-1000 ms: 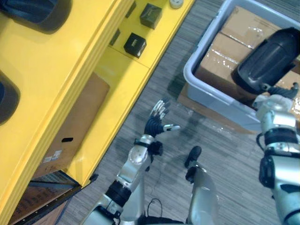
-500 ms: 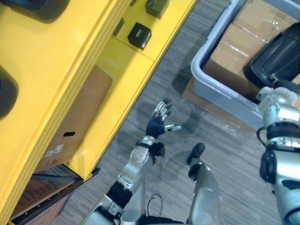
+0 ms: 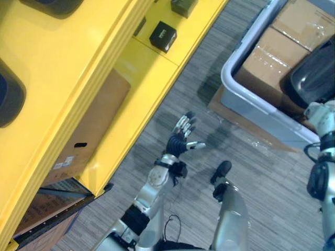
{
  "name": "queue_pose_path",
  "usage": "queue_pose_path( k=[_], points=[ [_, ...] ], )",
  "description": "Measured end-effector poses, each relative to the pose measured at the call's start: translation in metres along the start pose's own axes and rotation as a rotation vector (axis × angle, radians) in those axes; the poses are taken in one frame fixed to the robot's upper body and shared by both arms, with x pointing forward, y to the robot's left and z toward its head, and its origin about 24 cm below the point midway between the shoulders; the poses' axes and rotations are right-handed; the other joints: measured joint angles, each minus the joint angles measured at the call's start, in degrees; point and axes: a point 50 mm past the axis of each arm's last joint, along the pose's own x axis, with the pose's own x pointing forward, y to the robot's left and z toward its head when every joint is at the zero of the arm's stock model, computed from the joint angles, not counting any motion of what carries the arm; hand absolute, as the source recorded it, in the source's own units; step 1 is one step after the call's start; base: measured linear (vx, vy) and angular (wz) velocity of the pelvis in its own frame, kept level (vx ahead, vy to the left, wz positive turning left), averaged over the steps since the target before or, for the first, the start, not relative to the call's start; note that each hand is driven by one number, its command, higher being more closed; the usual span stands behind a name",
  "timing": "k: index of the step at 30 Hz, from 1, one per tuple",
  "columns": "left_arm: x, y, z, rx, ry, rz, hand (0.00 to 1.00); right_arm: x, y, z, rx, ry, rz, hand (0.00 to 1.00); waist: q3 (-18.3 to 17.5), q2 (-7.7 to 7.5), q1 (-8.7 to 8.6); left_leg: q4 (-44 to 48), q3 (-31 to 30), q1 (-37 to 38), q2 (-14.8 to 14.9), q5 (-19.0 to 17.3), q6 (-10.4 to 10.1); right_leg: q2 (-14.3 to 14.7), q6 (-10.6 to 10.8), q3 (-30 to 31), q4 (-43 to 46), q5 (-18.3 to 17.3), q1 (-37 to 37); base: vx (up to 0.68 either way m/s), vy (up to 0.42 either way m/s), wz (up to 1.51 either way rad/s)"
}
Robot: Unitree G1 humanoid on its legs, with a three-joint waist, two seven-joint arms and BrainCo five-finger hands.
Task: Walk over and take plastic housings, then place them on the shelf
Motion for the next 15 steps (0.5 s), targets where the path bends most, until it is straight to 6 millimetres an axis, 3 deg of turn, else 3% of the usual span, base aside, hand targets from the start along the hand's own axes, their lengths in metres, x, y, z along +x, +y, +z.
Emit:
queue_pose_path(
  k=[8, 15],
  points=[
    [-0.004, 0.003, 0.0, -0.005, 0.002, -0.005, 0.0, 0.011, -0.008, -0.027, -0.148, 0.065, -0.012, 1.0, -0.43, 0.6, 0.4, 0.22, -1.26, 0.7, -0.04, 0.03, -0.06, -0.2, -0.32, -1.79, 0.41, -0.67, 2.03, 0.01, -0.003, 0.1],
    [-0.007, 0.016, 0.006, -0.015, -0.015, 0.029, 0.0, 0.018, -0.018, -0.028, -0.145, -0.02, -0.063, 1.0, -0.47, 0.53, 1.33, 0.56, -1.52, 1.01, 0.11, -0.03, 0.04, 0.33, 0.4, -2.4, -1.12, -0.17, 3.51, 0.0, 0.007, 0.02]
  ],
)
